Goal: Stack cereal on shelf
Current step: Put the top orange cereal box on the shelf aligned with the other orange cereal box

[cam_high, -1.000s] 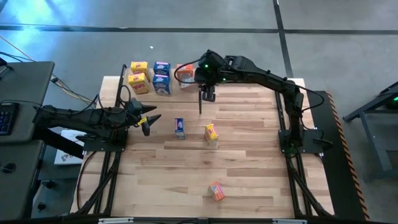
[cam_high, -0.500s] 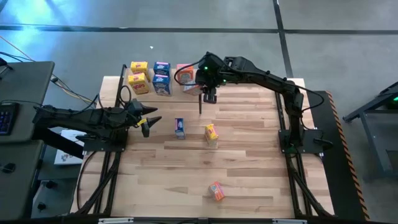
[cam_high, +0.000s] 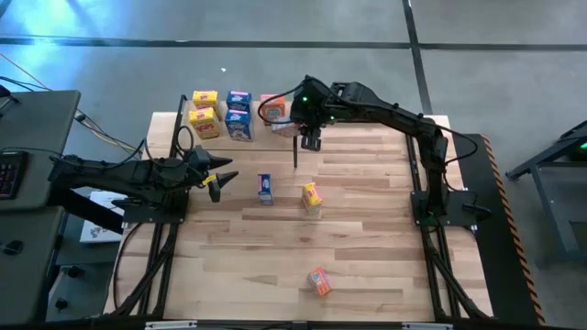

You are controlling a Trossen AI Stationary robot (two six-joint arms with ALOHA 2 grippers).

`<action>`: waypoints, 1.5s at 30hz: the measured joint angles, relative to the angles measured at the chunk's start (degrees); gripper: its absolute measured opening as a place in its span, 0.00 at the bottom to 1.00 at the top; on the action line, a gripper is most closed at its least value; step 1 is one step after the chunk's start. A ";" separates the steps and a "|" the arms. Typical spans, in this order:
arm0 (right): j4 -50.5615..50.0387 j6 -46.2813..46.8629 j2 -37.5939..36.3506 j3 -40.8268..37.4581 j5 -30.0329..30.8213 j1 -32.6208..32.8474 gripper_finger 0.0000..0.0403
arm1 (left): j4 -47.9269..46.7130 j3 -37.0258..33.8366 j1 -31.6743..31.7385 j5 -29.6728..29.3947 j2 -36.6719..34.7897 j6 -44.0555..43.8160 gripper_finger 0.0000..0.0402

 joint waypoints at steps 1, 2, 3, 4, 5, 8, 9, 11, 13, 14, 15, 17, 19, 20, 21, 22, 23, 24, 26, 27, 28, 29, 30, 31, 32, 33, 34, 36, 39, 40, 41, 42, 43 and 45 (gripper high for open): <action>0.13 0.00 0.00 0.00 -0.09 -0.05 0.38 | 0.00 0.00 0.00 0.00 0.00 -0.01 0.57; 0.30 0.00 0.04 0.00 -0.08 -0.05 0.38 | 0.01 0.02 0.00 0.00 0.00 -0.01 0.57; 0.41 0.00 0.07 0.00 -0.16 -0.05 0.38 | 0.00 0.02 0.00 0.00 0.00 0.01 0.57; 0.39 0.00 0.09 0.00 -0.23 0.01 0.38 | 0.00 0.02 0.00 0.00 0.00 -0.01 0.57; 0.39 0.00 0.09 0.00 -0.37 0.01 0.38 | 0.00 0.02 0.00 0.00 0.00 -0.01 0.57; 0.44 0.00 0.11 0.00 -1.95 0.03 0.38 | 0.00 0.02 0.00 0.00 0.00 0.00 0.57; 0.44 0.00 0.11 0.00 -2.06 0.08 0.38 | 0.00 0.02 0.00 0.00 0.00 -0.01 0.57; 0.50 0.00 0.13 0.00 -2.33 0.14 0.38 | 0.00 0.02 0.00 0.00 0.00 0.01 0.57; 0.53 0.00 0.13 0.00 -2.56 0.16 0.39 | 0.00 0.02 0.00 0.00 0.00 -0.01 0.57; 0.53 0.00 0.20 0.00 -2.69 0.16 0.40 | 0.00 0.02 0.00 0.00 0.00 0.01 0.57; 0.56 0.01 0.38 0.00 -2.72 0.16 0.41 | 0.00 0.02 0.00 0.00 0.00 0.01 0.57; 0.36 0.02 0.76 0.00 -2.72 0.16 0.43 | 0.00 0.02 0.00 0.00 0.00 -0.01 0.57; 0.29 0.20 1.07 0.00 -2.63 0.16 0.46 | 0.00 0.02 0.00 0.00 0.00 0.01 0.57; 0.48 0.20 1.11 0.00 -2.63 0.16 0.47 | 0.00 0.02 0.00 0.00 0.00 0.00 0.57; 0.46 0.20 1.13 0.00 -2.55 0.12 0.47 | 0.00 0.02 0.00 0.00 0.00 -0.01 0.57; 0.52 0.19 1.13 0.00 -2.43 0.08 0.48 | 0.02 0.02 0.00 -0.02 0.00 0.01 0.57; 0.78 0.17 1.14 0.00 -2.31 0.08 0.48 | 0.00 0.02 0.00 0.00 0.00 0.01 0.57; 1.11 0.17 1.11 0.00 -2.31 0.08 0.48 | 0.00 0.02 0.00 0.00 0.00 -0.01 0.57; 1.24 0.20 1.12 0.12 -2.05 0.08 0.48 | 0.01 0.02 0.00 -0.01 0.00 0.00 0.57; 0.92 0.20 1.16 0.51 -1.73 0.08 0.48 | 0.00 0.02 0.00 0.00 0.00 0.01 0.57; 0.91 0.22 1.18 0.91 -1.65 0.08 0.48 | 0.00 0.02 0.00 0.00 0.00 -0.01 0.57; 1.20 0.24 1.16 1.18 -1.63 0.08 0.48 | 0.01 0.02 0.00 -0.02 0.00 -0.01 0.57; 1.61 0.24 1.11 1.21 -1.61 0.08 0.48 | 0.01 0.02 0.00 0.00 0.00 0.01 0.57; 1.76 0.22 1.11 1.22 -1.61 0.08 0.48 | 0.00 0.02 0.00 0.00 0.00 0.00 0.57; 1.75 0.22 1.14 1.22 -1.62 0.08 0.48 | 0.00 0.02 0.00 0.00 0.00 -0.01 0.57; 1.75 0.29 1.16 1.22 -1.63 0.08 0.48 | 0.02 0.02 0.00 0.00 0.00 -0.01 0.57; 1.74 0.58 1.16 1.22 -1.63 0.06 0.48 | 0.00 0.02 0.00 -0.02 0.00 0.01 0.57; 1.79 1.08 1.16 1.21 -1.77 -0.07 0.48 | 0.01 0.02 0.00 0.00 0.00 -0.01 0.57; 2.11 1.08 1.16 1.18 -2.18 -0.16 0.48 | 0.00 0.02 0.00 -0.01 0.00 0.01 0.57; 2.55 1.09 1.16 1.18 -2.18 -0.16 0.49 | 0.02 0.02 0.00 0.00 0.00 -0.01 0.57; 2.73 1.08 1.16 1.18 -2.18 -0.16 0.50 | 0.00 0.02 0.00 -0.02 0.00 -0.01 0.57; 2.66 1.07 1.16 1.18 -2.18 -0.16 0.51 | 0.00 0.02 0.00 0.00 0.00 0.01 0.57; 2.69 1.09 1.16 1.18 -2.18 -0.16 0.52 | 0.00 0.02 0.00 0.00 0.00 0.01 0.57; 2.71 1.29 1.16 1.18 -2.08 -0.22 0.55 | 0.00 0.02 0.00 -0.02 0.00 -0.01 0.57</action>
